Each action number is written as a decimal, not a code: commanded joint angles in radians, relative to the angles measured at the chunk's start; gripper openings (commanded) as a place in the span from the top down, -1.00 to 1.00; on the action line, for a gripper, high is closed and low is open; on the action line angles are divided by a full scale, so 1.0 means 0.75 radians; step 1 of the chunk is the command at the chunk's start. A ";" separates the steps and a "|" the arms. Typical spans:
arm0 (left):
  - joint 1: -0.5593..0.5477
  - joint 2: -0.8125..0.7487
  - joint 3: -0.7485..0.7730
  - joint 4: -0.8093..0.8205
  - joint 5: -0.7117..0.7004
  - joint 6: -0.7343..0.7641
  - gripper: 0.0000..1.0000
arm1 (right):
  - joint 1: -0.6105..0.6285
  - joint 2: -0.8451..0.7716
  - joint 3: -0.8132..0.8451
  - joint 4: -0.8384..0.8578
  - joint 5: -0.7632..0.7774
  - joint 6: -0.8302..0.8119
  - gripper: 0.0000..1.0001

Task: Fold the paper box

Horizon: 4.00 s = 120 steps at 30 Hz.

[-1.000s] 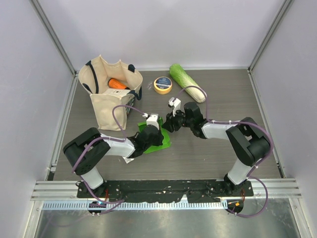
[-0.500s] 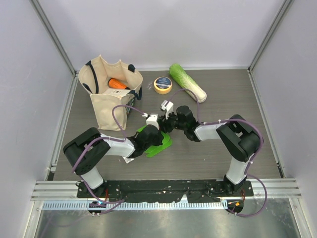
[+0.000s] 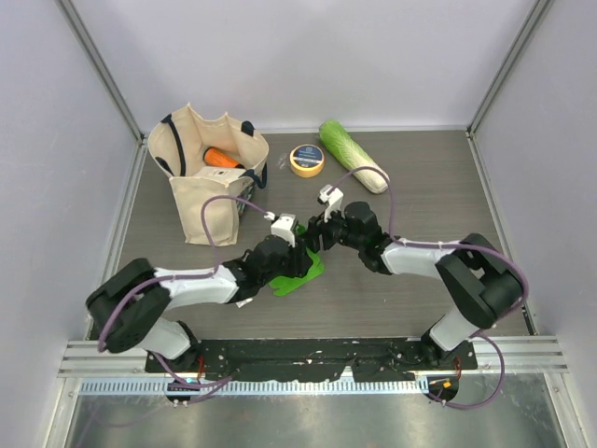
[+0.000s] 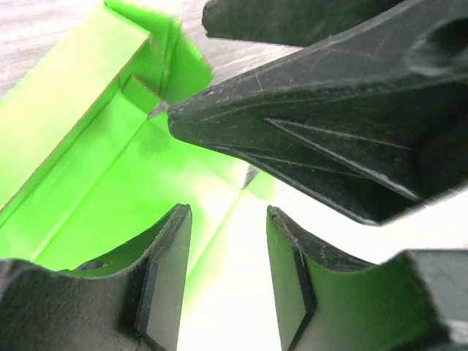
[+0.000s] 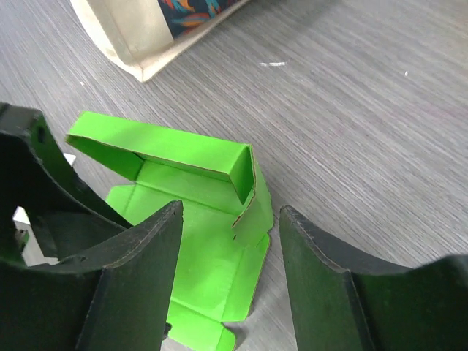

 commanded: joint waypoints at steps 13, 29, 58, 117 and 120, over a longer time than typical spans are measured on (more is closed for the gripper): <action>-0.029 -0.581 -0.001 -0.899 -0.614 -0.250 0.17 | -0.033 -0.469 -0.081 -0.335 0.390 0.211 -0.21; -0.039 -0.253 0.069 -0.545 -0.749 -0.107 0.03 | -0.066 -0.213 -0.050 -0.227 0.308 0.096 -0.06; -0.037 -0.034 0.126 -0.451 -0.874 0.019 1.00 | -0.066 -0.274 -0.041 -0.458 0.580 0.043 -0.03; -0.037 -0.065 0.065 -0.339 -0.746 0.087 1.00 | 0.290 0.022 -0.215 0.458 0.786 -0.158 0.49; -0.035 -0.061 0.071 -0.341 -0.744 0.079 1.00 | 0.325 0.073 -0.211 0.531 0.876 -0.145 0.56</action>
